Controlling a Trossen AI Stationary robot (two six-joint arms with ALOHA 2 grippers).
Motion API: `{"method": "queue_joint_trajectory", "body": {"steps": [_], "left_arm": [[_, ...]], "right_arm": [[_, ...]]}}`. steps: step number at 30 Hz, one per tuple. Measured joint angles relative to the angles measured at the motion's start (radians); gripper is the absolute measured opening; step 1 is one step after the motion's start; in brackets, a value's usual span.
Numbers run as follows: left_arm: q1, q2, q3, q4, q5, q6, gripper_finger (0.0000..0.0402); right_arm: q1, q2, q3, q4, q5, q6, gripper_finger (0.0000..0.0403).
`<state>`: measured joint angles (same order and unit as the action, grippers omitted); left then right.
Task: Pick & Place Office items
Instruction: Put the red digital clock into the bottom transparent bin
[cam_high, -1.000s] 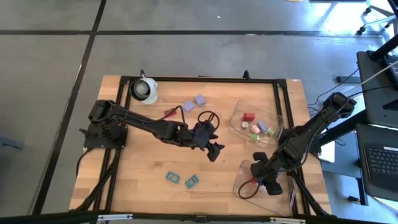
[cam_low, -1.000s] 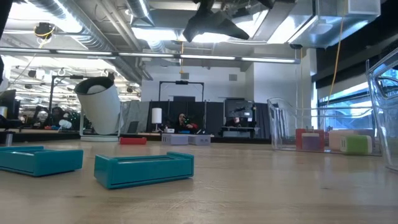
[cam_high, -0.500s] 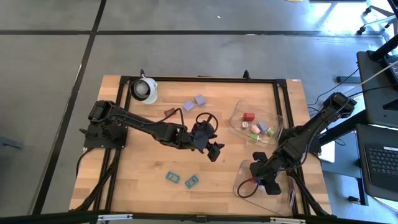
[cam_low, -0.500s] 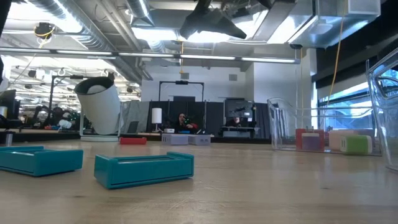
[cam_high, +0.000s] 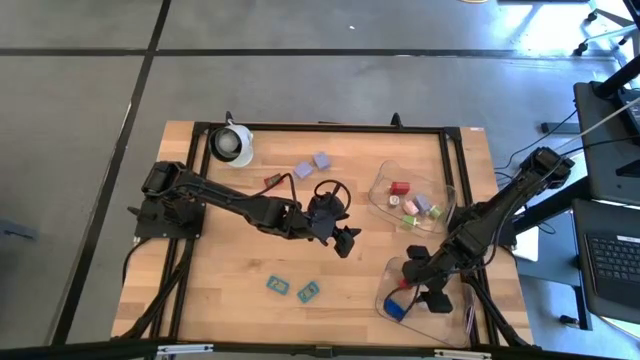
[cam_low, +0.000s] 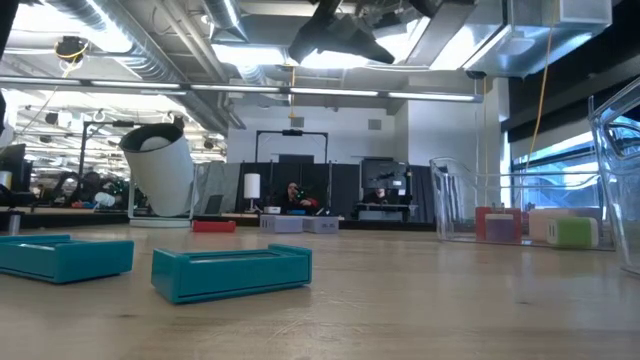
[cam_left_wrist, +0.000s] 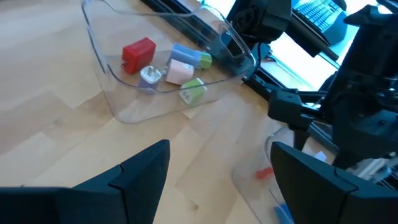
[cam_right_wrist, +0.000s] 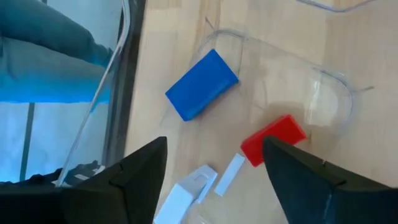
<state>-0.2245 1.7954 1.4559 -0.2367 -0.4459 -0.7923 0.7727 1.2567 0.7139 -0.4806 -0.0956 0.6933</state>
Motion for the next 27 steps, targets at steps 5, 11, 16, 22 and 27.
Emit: {"method": "queue_joint_trajectory", "body": {"steps": [5, 11, 16, 22, 27], "left_arm": [[0.014, 0.0, 0.0, 0.0, -0.032, 0.031, 0.0275], [0.065, 0.0, 0.0, -0.113, -0.063, -0.047, 0.0273], [0.141, 0.0, 0.0, -0.411, -0.026, -0.15, 0.0271], [0.26, 0.0, 0.0, -0.796, 0.064, -0.087, 0.0272], [0.4, 0.0, -0.046, -0.924, 0.111, 0.041, 0.0277]], "right_arm": [[-0.019, -0.05, 0.011, -0.063, 0.002, 0.022, 0.0252], [-0.051, -0.095, 0.083, -0.255, 0.049, -0.015, 0.0235], [-0.093, -0.121, 0.151, -0.42, 0.159, -0.062, 0.0229], [-0.179, -0.135, 0.206, -0.503, 0.247, -0.104, 0.0229], [-0.292, -0.141, 0.252, -0.545, 0.353, -0.115, 0.0229]]}}
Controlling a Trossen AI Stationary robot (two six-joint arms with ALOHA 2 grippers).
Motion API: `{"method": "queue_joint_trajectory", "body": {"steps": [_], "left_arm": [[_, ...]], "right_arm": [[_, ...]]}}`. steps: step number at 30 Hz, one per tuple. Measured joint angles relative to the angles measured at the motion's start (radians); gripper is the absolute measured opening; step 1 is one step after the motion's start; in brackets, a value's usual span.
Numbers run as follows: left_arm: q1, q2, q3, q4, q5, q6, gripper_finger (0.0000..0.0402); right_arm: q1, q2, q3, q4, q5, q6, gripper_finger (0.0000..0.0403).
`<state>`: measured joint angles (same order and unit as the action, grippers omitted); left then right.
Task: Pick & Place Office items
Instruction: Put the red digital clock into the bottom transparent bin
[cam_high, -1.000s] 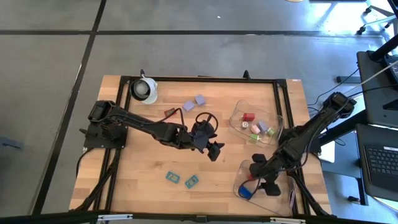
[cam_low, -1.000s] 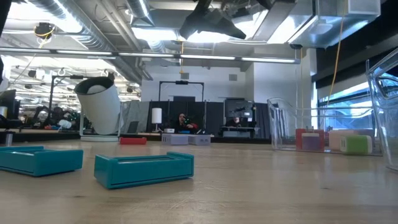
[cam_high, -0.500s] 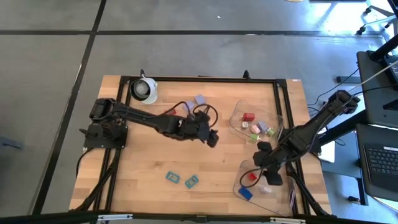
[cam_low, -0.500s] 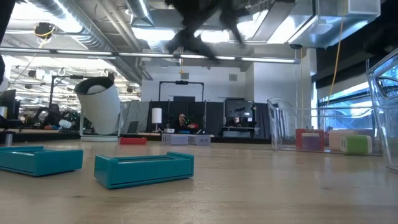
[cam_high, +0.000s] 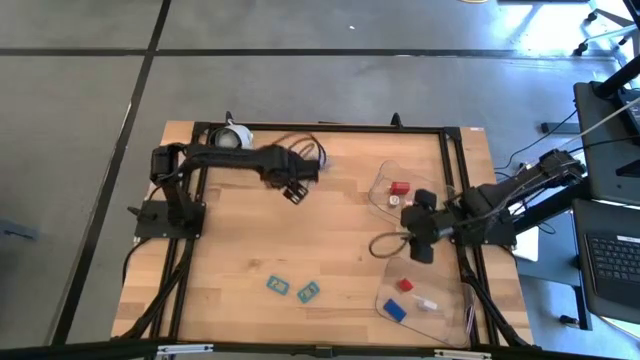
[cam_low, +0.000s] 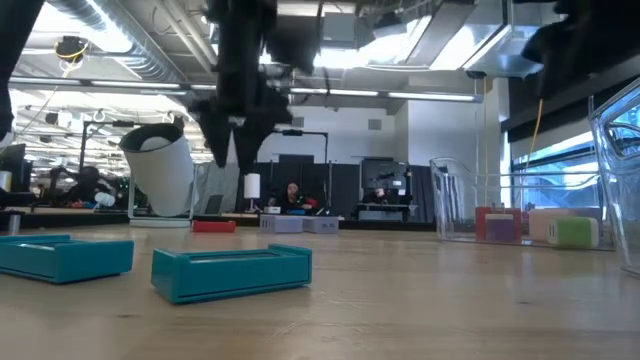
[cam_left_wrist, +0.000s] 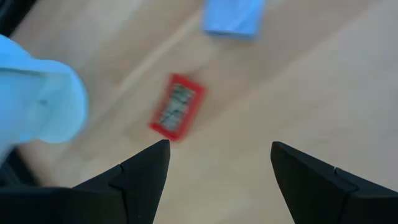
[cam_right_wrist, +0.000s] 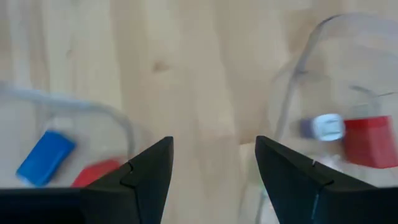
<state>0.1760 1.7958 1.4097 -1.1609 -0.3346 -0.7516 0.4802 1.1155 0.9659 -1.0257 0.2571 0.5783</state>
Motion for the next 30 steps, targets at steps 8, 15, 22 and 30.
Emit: {"method": "queue_joint_trajectory", "body": {"steps": [8, 15, 22, 30], "left_arm": [[0.182, 0.008, -0.101, 0.105, 0.176, 0.22, 0.0278], [0.256, 0.014, -0.186, 0.181, 0.199, 0.339, 0.0278], [0.295, 0.013, -0.271, 0.312, 0.233, 0.406, 0.0278], [0.298, 0.006, -0.36, 0.355, 0.239, 0.407, 0.0274]], "right_arm": [[-0.193, -0.023, 0.025, -0.002, -0.011, -0.164, 0.0229], [-0.337, -0.022, 0.025, 0.049, -0.014, -0.324, 0.0229], [-0.465, -0.022, 0.025, 0.108, -0.021, -0.443, 0.0229], [-0.543, -0.022, 0.024, 0.147, -0.074, -0.467, 0.0229]]}}
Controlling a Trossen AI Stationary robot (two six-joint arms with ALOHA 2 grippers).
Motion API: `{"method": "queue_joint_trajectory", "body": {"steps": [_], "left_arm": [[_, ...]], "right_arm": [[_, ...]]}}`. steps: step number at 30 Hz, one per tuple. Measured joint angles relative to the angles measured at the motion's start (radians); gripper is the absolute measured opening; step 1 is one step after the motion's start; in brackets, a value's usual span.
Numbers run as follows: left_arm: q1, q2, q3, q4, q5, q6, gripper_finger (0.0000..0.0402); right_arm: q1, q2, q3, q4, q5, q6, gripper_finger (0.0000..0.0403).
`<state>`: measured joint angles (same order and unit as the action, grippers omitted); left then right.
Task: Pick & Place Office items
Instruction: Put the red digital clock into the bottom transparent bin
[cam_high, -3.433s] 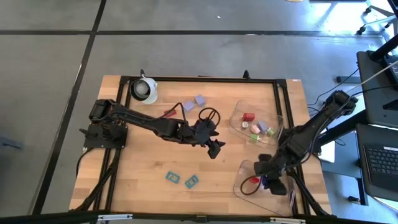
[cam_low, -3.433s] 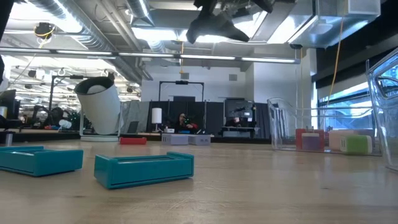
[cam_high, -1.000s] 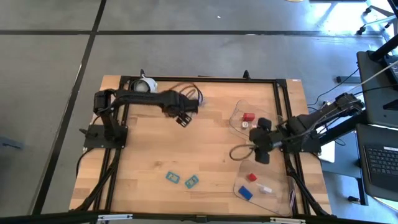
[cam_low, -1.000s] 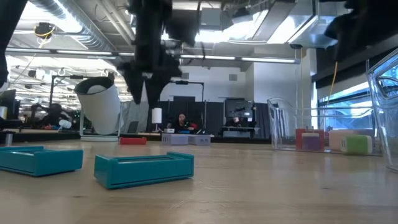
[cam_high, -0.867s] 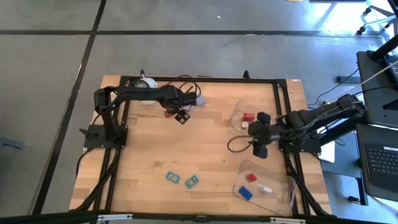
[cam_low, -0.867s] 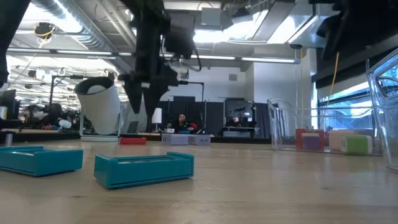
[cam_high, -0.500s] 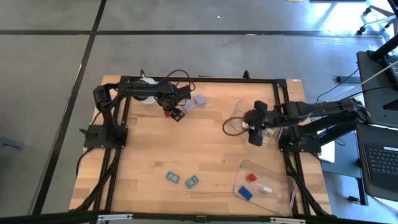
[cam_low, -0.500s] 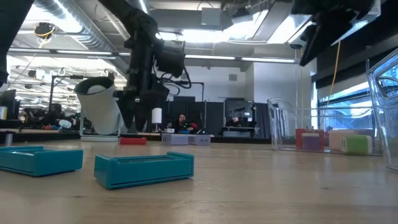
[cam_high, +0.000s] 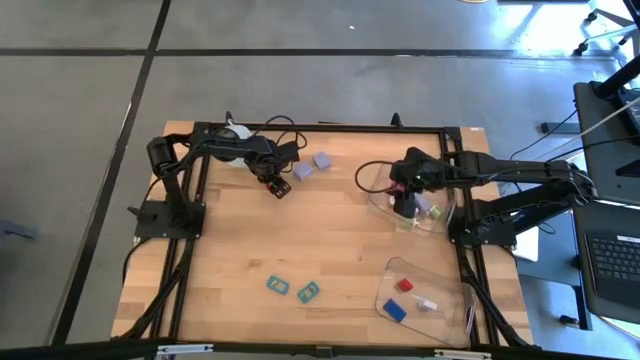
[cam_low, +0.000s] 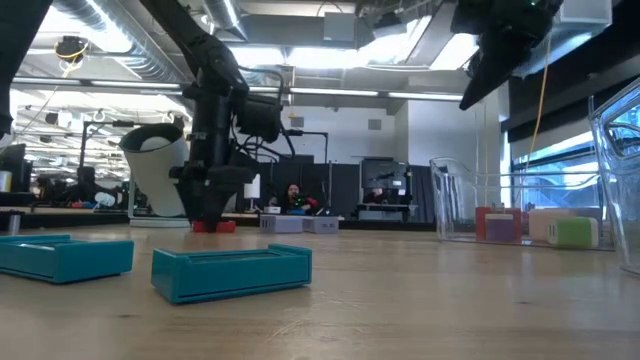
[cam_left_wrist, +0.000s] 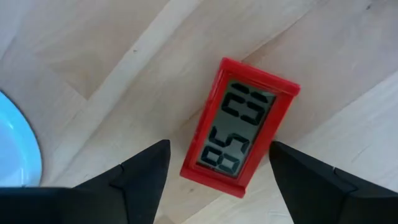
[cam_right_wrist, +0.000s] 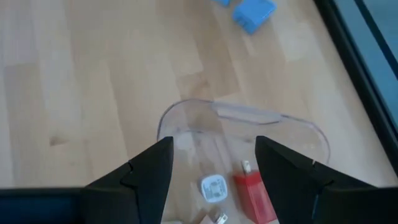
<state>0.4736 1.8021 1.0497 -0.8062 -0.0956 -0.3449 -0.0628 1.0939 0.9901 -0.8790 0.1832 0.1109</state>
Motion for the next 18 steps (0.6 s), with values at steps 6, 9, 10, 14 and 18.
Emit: {"method": "queue_joint_trajectory", "body": {"steps": [6, 9, 10, 14, 18], "left_arm": [[-0.001, 0.001, -0.013, 0.02, 0.025, 0.048, 0.0212], [-0.002, 0.001, -0.013, 0.045, 0.055, 0.09, 0.0164], [0.0, 0.001, -0.015, 0.053, 0.068, 0.097, 0.0151], [-0.003, 0.004, 0.002, 0.057, 0.096, 0.097, 0.0148], [-0.032, 0.007, 0.036, 0.085, 0.13, 0.114, 0.0148]], "right_arm": [[-0.017, 0.0, 0.0, 0.123, 0.0, 0.054, 0.0229], [-0.018, 0.0, 0.0, 0.208, 0.0, 0.123, 0.0229], [-0.018, 0.0, 0.0, 0.236, 0.0, 0.152, 0.0229], [-0.017, 0.0, 0.0, 0.33, 0.001, 0.28, 0.0229], [-0.017, 0.0, 0.0, 0.394, 0.006, 0.409, 0.0229]]}}
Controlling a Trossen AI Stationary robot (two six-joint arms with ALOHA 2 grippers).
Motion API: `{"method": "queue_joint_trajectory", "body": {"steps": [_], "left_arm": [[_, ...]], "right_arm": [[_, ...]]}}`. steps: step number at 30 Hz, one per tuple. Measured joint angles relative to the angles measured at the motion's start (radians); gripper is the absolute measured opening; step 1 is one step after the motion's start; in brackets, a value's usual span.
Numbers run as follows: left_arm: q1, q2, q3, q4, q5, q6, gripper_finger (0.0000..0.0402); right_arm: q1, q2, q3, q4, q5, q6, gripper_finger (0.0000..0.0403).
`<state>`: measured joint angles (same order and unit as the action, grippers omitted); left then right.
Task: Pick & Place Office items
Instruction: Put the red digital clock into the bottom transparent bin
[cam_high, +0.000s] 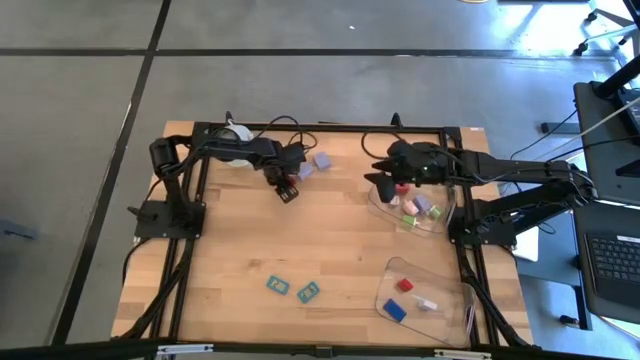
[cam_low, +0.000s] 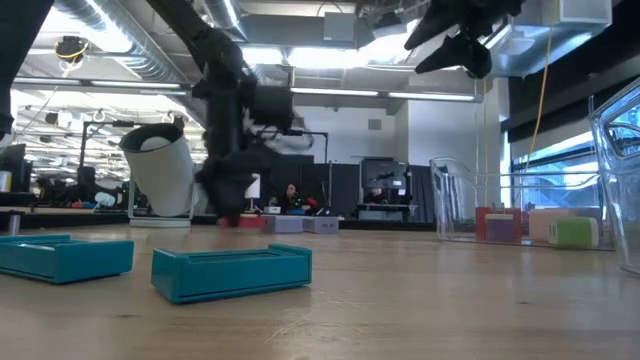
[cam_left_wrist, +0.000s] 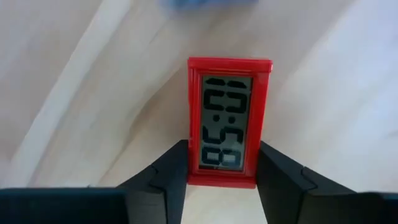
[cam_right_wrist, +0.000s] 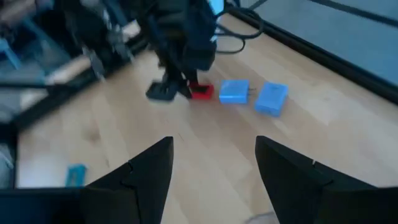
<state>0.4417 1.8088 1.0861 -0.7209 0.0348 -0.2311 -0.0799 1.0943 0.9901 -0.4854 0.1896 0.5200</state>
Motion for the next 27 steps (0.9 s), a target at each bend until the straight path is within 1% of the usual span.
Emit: {"method": "queue_joint_trajectory", "body": {"steps": [4, 7, 10, 13, 16, 19, 22, 27], "left_arm": [[-0.058, -0.034, 0.053, 0.086, -0.003, 0.009, 0.0148], [-0.122, -0.062, 0.084, 0.198, -0.008, 0.03, 0.0148], [-0.192, -0.093, 0.099, 0.342, -0.027, 0.069, 0.015], [-0.255, -0.116, 0.112, 0.453, -0.073, 0.08, 0.0152], [-0.303, -0.138, 0.116, 0.548, -0.066, 0.086, 0.0152], [-0.338, -0.158, 0.118, 0.638, -0.07, 0.113, 0.0151], [-0.354, -0.174, 0.118, 0.719, -0.094, 0.102, 0.0152], [-0.37, -0.218, 0.118, 0.82, -0.095, 0.089, 0.0151]], "right_arm": [[0.008, 0.001, 0.0, 0.015, 0.05, 0.116, 0.0229], [0.032, 0.001, -0.001, 0.018, 0.088, 0.175, 0.0229], [0.064, 0.005, -0.001, 0.023, 0.133, 0.211, 0.0229], [0.098, 0.012, -0.001, 0.038, 0.175, 0.213, 0.0229], [0.13, 0.017, -0.001, 0.066, 0.18, 0.139, 0.0229], [0.156, 0.019, -0.001, 0.101, 0.164, 0.002, 0.0229], [0.176, 0.019, -0.001, 0.137, 0.153, -0.089, 0.0229], [0.204, 0.019, -0.001, 0.17, 0.127, -0.193, 0.0229]]}}
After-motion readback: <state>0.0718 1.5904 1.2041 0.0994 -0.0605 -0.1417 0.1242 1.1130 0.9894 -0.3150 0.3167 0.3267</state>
